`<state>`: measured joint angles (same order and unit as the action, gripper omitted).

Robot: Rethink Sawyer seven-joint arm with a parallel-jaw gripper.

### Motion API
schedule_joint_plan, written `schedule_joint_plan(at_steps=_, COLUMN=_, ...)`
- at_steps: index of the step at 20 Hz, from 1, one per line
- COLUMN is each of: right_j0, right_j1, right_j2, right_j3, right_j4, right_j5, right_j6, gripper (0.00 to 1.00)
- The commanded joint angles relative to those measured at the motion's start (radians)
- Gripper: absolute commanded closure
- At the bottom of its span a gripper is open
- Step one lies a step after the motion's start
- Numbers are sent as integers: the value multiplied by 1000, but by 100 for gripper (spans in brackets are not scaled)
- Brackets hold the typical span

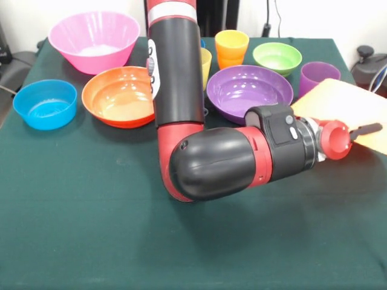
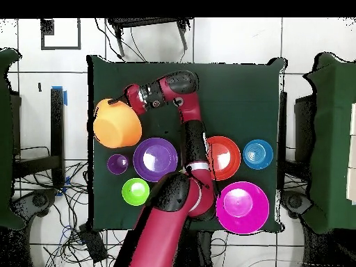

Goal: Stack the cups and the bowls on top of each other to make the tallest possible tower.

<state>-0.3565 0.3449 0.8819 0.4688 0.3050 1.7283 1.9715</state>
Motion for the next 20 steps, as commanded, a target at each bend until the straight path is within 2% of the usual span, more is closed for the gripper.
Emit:
schedule_joint_plan(at_steps=1, right_j0=-19, right_j1=72, right_j2=40, right_j3=-59, right_j4=-191, right_j5=-149, right_j6=-263, gripper=0)
schedule_joint_plan(at_steps=7, right_j0=-44, right_j1=54, right_j2=71, right_j3=-101, right_j4=-355, right_j5=-179, right_j6=-272, gripper=0)
schedule_joint_plan(at_steps=13, right_j0=-67, right_j1=46, right_j2=123, right_j3=-126, right_j4=-483, right_j5=-254, right_j6=-284, gripper=0)
schedule_joint_plan(at_steps=20, right_j0=-73, right_j1=33, right_j2=150, right_j3=-141, right_j4=-606, right_j5=-403, right_j6=-360, gripper=0)
